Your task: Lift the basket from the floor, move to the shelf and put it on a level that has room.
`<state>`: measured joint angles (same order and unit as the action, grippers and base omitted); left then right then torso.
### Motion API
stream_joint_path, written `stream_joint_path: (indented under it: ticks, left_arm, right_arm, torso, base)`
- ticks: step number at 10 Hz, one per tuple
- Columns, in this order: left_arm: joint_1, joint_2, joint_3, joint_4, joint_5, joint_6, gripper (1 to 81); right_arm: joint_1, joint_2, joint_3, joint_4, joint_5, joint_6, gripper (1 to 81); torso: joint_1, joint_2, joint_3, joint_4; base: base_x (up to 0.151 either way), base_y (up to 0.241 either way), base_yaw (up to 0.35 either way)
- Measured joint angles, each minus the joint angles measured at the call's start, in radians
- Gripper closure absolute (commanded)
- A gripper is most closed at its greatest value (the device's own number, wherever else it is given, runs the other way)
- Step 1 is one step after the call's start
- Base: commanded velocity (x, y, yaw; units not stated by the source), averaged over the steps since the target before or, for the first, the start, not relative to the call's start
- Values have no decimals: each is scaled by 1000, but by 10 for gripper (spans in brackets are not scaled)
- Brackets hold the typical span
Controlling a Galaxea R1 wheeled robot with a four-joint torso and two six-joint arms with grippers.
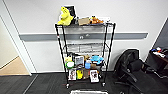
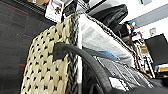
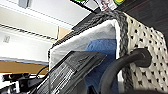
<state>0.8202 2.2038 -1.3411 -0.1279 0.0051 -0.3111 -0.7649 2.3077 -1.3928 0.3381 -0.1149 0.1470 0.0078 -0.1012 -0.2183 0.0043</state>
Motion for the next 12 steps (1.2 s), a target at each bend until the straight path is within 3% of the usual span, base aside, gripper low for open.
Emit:
stream_joint_path:
  ticks: [12]
  left_arm:
    - [-44, -107, 192, 0, -35, 0, 811]
  right_arm:
    - [38, -97, 171, 2, 48, 8, 811]
  torso:
    - [-1, 0, 0, 0]
  base:
    - [111, 0, 0]
